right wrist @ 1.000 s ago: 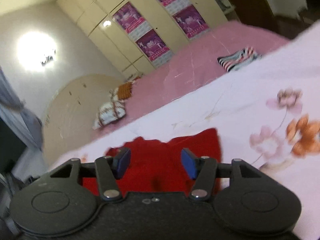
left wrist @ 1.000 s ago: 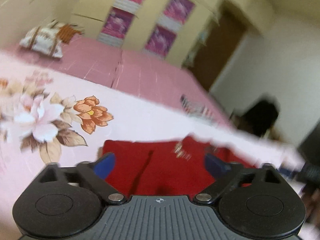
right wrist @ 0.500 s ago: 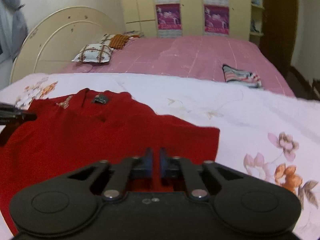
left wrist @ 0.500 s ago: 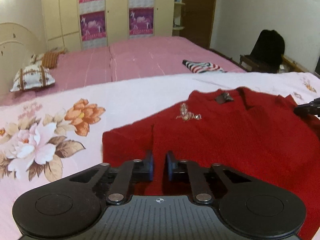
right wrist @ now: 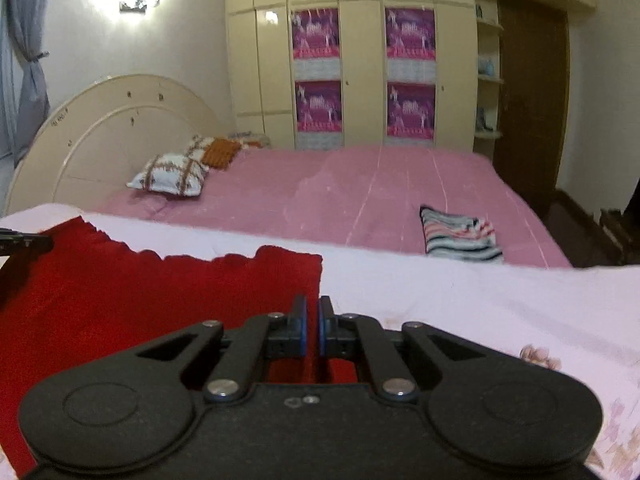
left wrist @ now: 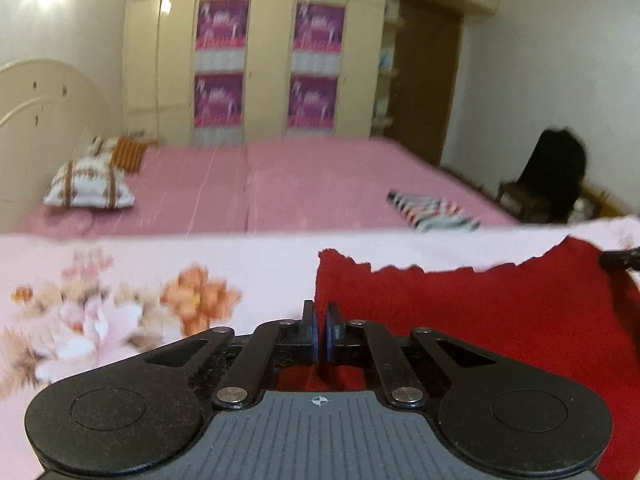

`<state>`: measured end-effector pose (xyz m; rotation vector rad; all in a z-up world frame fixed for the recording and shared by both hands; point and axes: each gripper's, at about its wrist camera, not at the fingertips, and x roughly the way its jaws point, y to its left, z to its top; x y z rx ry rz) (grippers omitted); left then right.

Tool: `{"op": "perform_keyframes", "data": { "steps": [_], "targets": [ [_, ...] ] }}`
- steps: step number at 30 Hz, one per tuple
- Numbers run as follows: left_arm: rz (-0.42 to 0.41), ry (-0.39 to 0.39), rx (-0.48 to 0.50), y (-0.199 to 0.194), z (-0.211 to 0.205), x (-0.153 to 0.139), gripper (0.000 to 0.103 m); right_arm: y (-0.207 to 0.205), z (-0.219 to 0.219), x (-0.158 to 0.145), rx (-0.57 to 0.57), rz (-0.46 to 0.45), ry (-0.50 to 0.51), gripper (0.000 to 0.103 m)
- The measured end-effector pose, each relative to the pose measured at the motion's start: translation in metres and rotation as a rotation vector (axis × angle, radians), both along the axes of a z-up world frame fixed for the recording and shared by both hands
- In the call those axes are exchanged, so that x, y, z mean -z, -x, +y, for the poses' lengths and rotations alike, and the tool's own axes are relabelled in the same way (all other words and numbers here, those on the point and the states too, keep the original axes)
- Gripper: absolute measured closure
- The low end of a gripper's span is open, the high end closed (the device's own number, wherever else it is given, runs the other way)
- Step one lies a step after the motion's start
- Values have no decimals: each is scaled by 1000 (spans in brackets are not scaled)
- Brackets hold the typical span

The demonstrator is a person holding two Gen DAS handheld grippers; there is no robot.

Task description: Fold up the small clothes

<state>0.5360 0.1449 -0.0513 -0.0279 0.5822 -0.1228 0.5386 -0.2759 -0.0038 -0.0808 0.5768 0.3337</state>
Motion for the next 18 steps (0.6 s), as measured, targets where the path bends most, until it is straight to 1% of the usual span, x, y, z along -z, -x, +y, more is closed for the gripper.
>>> {"op": "perform_keyframes", "data": {
  "steps": [2,3,4,5,6,7,8,9,10,11,12,13,15,16,17,18],
  "targets": [
    [78,-30,2,-11,-5,20,99,-7,1,14,9,46,38,97],
    [104,-44,-2,-15,-8,29,99,-11,3,23,20,74,63,97],
    [79,-52,-8,-14,-10,31,99,-17,7,33,36,102,94,96],
    [81,-49,-20,-13,-11,30,98,-20,7,42,40,123,120,91],
    [79,-49,-34,-12,-11,27,88,-18,8,43,36,110,119,89],
    [52,-67,-55,-6,-11,20,77,-17,7,41,42,103,125,85],
    [-2,-90,-83,2,-12,13,45,-15,5,35,51,88,127,76],
    [-73,-110,-111,13,-14,2,21,-10,4,29,52,61,118,73],
    [-140,-112,-110,20,-18,-7,19,-5,2,20,39,24,99,74],
    [-172,-86,-67,23,-24,-15,19,-3,5,14,7,6,80,74],
    [-163,-60,-5,20,-37,-20,19,-2,12,9,-30,-3,77,74],
    [-144,-66,69,16,-53,-22,19,-4,24,6,-70,-2,89,74],
    [-136,-118,216,14,-93,-19,20,-10,54,8,-153,19,107,75],
    [-126,-122,261,14,-107,-15,20,-13,74,13,-202,43,111,76],
    [-107,-109,299,15,-117,-10,20,-14,89,18,-237,62,117,77],
    [-85,-112,322,14,-124,-3,20,-15,101,23,-267,76,118,77]
  ]
}}
